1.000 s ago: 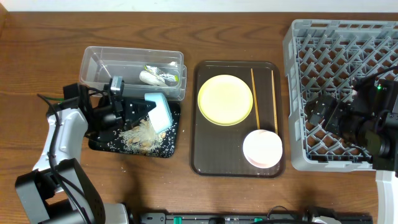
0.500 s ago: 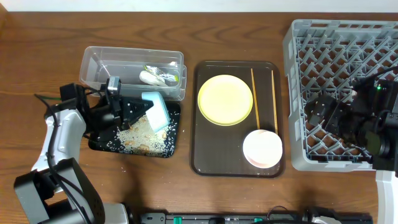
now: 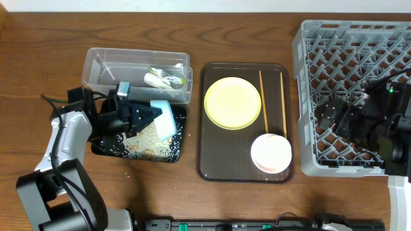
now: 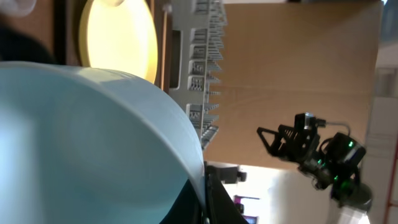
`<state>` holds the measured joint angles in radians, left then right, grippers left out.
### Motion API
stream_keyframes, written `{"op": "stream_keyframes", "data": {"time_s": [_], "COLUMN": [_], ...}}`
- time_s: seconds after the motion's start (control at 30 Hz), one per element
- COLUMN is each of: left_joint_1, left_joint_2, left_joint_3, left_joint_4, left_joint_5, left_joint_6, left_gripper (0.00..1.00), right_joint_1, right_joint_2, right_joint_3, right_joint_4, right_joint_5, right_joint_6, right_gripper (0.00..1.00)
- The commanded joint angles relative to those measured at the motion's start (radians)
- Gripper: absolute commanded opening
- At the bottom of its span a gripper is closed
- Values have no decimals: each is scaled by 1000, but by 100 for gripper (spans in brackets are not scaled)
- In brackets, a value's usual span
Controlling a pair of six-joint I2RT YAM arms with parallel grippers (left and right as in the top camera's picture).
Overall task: Sort waste into correct bins and load items into the dishwasher rack
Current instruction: 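Tip the blue bowl over the black tray to pour out the rice, then return the blue bowl to the brown tray and reach for the white cup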
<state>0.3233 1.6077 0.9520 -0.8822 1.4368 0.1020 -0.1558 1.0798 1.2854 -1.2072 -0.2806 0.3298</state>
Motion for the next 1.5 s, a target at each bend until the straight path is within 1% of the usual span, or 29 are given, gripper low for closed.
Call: {"op": "stream_keyframes", "data": {"time_s": [0.0, 0.03, 0.07, 0.1, 0.13, 0.17, 0.23, 0.27, 0.3, 0.37, 0.43, 0.47, 0.53, 0.6, 0.7, 0.77, 0.93, 1.0, 1.07, 1.17, 1.2, 1.27, 1.33, 1.37, 1.43, 1.47], "left_joint_1": [-12, -13, -13, -11, -11, -14, -35, -50, -68, -125, -195, -229, -297, -351, -468, -578, -903, -1019, -1094, -1151, -1162, -1177, -1191, -1196, -1198, -1198], "left_joint_2": [10, 6, 6, 6, 8, 8, -2, -11, -23, -58, -97, -116, -161, -204, -249, -249, -192, -146, -103, -52, -39, -24, -24, -24, -27, -28], "left_joint_3": [-13, -11, -11, -11, -11, -12, -11, -8, -2, 21, 54, 72, 101, 111, 111, 111, 99, 99, 99, 99, 99, 100, 107, 119, 167, 195], "left_joint_4": [-55, -41, -20, 8, 10, -1, -19, -19, -18, -18, -18, -18, -18, -9, 19, 34, 113, 138, 154, 192, 206, 229, 244, 237, 198, 179], "left_joint_5": [133, 124, 40, -82, -169, -169, -42, -18, -17, -79, -199, -287, -528, -672, -752, -815, -1032, -1159, -1258, -1290, -1292, -1291, -1292, -1292, -1292, -1292], "left_joint_6": [30, 63, 78, 46, -32, -98, -84, -86, -94, -138, -192, -224, -311, -355, -355, -366, -434, -446, -475, -474, -474, -476, -478, -478, -477, -477], "left_gripper": [6, 6, 6, 6, 6, 6, 6, 6, 6, 6, 6, 6, 6, 6, 6, 6, 6, 6, 6, 6, 8, 15, 29, 32, 43, 47], "right_joint_1": [4, 4, 4, 4, 4, 4, 4, 4, 4, 4, 4, 4, 4, 4, 4, 4, 4, 4, 4, 4, 4, 4, 4, 4, 4, 4], "right_joint_2": [0, 0, 0, 0, 0, 0, 0, 0, 0, 0, 0, 0, 0, 0, 0, 0, 0, 0, 0, 0, 0, 0, 0, 0, 0, 0], "right_joint_3": [2, 2, 2, 2, 2, 2, 2, 2, 2, 2, 2, 2, 2, 2, 2, 2, 2, 2, 2, 2, 2, 2, 2, 2, 2, 2], "right_joint_4": [-5, -5, -5, -5, -4, -5, -8, -8, -8, -8, -7, -6, -8, -18, -24, -17, -11, -11, -13, -11, -8, -6, -6, -6, -7, -8], "right_joint_5": [0, 0, 0, 0, 0, 0, 0, 0, 0, 0, 0, 0, 0, 0, 0, 0, 0, 0, 0, 0, 0, 0, 0, 0, 0, 0], "right_joint_6": [6, 6, 6, 6, 6, 6, 6, 6, 6, 6, 6, 6, 6, 6, 6, 6, 6, 6, 6, 6, 6, 6, 6, 6, 6, 6], "right_gripper": [99, 99, 99, 99, 99, 99, 99, 99, 99, 99, 99, 99, 99, 99, 99, 99, 99, 99, 99, 99, 99, 99, 99, 99, 99, 99]}}
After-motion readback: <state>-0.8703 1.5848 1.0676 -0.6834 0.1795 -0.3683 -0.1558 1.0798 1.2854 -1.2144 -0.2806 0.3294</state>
